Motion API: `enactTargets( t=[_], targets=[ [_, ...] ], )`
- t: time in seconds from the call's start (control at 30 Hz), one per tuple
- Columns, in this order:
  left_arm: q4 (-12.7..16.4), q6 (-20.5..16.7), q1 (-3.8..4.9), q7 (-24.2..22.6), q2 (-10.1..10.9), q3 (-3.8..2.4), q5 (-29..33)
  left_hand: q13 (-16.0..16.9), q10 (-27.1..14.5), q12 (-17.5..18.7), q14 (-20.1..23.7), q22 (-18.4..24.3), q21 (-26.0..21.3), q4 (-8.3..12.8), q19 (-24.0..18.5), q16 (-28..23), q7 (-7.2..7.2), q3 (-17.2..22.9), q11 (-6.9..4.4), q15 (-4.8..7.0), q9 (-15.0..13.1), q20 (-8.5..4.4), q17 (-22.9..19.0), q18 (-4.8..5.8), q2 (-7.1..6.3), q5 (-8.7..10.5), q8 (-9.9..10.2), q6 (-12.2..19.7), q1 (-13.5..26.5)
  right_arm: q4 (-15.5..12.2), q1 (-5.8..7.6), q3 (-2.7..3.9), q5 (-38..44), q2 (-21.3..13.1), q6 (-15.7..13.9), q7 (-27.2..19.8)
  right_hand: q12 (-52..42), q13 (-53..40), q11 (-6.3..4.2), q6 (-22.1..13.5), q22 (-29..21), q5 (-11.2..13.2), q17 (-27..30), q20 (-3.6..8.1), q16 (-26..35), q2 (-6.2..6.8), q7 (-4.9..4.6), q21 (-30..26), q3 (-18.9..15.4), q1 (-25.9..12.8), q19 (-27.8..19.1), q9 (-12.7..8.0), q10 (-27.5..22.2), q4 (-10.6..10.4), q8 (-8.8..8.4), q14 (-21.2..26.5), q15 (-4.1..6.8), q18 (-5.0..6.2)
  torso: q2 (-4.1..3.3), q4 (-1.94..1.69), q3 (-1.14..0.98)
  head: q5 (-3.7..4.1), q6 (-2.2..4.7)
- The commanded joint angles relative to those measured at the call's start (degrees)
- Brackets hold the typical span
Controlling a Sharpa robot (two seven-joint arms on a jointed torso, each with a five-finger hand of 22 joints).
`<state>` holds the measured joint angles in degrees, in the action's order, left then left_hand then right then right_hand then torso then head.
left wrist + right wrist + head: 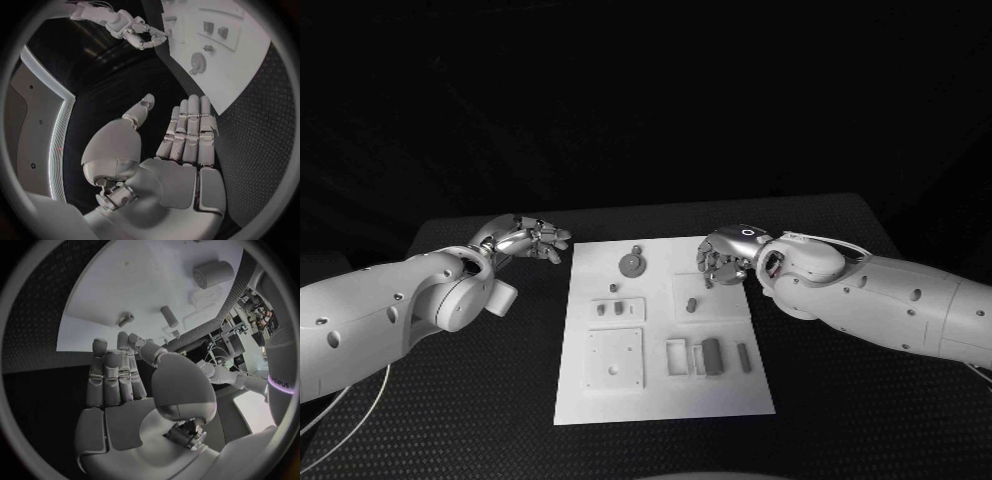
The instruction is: Assemble the parts on the task board
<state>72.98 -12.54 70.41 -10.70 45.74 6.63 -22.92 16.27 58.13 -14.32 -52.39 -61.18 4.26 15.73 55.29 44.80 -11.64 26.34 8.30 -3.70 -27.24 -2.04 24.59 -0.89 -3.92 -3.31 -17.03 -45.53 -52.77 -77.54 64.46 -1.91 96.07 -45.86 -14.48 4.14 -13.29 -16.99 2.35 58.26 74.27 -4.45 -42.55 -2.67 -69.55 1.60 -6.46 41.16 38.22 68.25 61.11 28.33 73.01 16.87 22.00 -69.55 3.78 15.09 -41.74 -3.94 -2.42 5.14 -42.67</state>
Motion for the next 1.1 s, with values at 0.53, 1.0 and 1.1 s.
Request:
enactTargets(
  t=[0.53,1.0,1.1],
  targets=[
    [0.05,0.21,0.06,-0.14,-0.03,-0.05,-0.15,-0.07,-0.54,0.38,-0.39,0.12,-0.24,-0.09,0.16,-0.47,-0.15,-0.42,0.10,-0.06,0.10,0.14,0.25,-0.29,-0.03,0.07,0.03,0.73,0.54,-1.63,0.03,-0.06,5.83,-1.43,1.14,-1.69,5.81,1.86,3.29,-7.02,0.64,-0.13,-0.87,-1.14,0.38,10.02,-1.71,-1.25,0.25,-2.57,-2.03,-1.79,-7.21,-2.00,-4.49,3.28,-3.09,-0.09,-0.02,0.02,0.01,0.11,-0.02],
    [-0.06,0.32,0.06,-0.11,-0.09,-0.05,-0.14,-0.06,-0.62,0.45,-0.42,0.16,-0.25,-0.14,0.20,-0.55,-0.19,-0.43,0.15,-0.06,0.13,0.14,0.37,-0.29,-0.01,0.07,0.03,0.84,0.55,-1.84,-0.46,-1.06,8.97,-1.62,1.43,-1.25,6.61,2.71,3.27,-5.81,1.40,-0.10,-1.18,-1.59,0.22,10.41,-1.53,-1.44,0.42,-2.20,-2.98,-2.27,-7.63,-3.02,-3.94,4.28,-3.09,-0.09,-0.01,0.01,-0.04,0.14,-0.13],
    [-0.10,0.34,0.06,-0.02,-0.14,-0.05,-0.14,-0.06,-0.64,0.47,-0.42,0.17,-0.25,-0.16,0.21,-0.56,-0.20,-0.43,0.16,-0.06,0.14,0.14,0.40,-0.30,0.02,0.07,0.03,0.87,0.56,-1.70,-0.73,-1.20,9.34,-1.39,1.20,-1.13,6.37,2.70,3.27,-5.27,1.52,-0.09,-1.25,-1.56,0.09,9.97,-1.53,-1.37,0.42,-1.98,-2.89,-2.28,-7.01,-3.06,-3.67,4.16,-3.09,-0.09,-0.02,-0.03,-0.05,0.10,-0.21]
  ],
)
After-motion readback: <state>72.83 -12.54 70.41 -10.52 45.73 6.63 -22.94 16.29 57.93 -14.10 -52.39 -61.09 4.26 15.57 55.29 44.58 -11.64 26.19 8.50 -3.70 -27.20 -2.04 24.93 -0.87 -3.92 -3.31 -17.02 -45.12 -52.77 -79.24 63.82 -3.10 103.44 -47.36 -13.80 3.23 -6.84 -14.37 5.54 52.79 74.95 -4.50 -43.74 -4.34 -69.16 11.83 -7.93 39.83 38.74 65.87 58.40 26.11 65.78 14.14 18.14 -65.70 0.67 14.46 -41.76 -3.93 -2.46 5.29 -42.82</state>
